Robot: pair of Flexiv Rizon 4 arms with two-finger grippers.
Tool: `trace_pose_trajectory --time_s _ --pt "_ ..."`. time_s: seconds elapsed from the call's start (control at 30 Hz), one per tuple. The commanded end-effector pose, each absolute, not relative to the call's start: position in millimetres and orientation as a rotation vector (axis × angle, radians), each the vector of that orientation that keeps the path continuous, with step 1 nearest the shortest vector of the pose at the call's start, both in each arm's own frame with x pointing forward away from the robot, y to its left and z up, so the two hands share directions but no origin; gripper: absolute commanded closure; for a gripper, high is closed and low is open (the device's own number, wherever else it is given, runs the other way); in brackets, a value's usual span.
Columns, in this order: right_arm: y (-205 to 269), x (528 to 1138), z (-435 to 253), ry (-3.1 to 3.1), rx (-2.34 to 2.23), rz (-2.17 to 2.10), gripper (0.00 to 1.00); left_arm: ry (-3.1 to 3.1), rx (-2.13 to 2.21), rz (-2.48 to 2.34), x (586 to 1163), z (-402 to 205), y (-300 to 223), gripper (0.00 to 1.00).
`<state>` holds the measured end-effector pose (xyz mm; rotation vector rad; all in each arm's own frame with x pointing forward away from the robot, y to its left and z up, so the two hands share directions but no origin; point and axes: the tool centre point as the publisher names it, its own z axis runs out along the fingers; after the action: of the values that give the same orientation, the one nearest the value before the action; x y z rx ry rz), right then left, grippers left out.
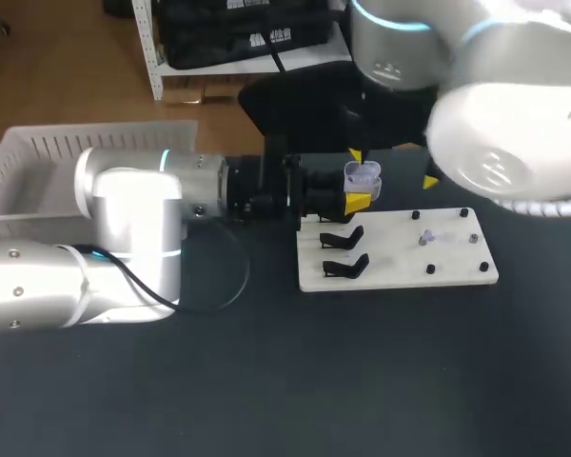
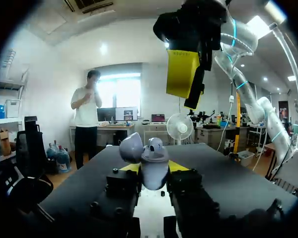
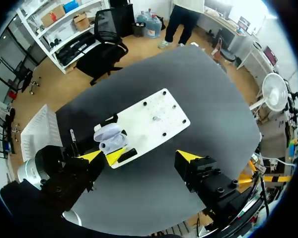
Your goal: Pick up each earbud case from the left stands, insert the matching earbuds, close the lid, and place the case in the box.
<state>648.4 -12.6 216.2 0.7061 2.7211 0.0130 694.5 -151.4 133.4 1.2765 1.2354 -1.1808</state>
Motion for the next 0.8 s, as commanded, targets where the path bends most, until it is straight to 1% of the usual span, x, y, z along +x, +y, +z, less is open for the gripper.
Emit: trace_pose_trajectory --time_s 0.03,0.4,0.73,0.8 --pt "-49.5 627.0 207.2 2.592 0.586 0.404 0.0 1.234 1.271 -1.175 693.2 132.7 -151.9 1.0" --pt "-69.1 632.5 179.4 2.605 0.433 0.444 0.0 1.234 1.271 -1.175 693.2 132.7 -151.9 1.0" --pt "-88.7 642.0 137.0 2.688 0.307 0.501 0.0 1.234 1.271 -1.175 693.2 132.7 -151.9 1.0" --pt "-90.5 644.0 132.4 2.686 0.322 0.442 0.0 1.234 1.271 -1.175 693.2 132.7 -151.9 1.0"
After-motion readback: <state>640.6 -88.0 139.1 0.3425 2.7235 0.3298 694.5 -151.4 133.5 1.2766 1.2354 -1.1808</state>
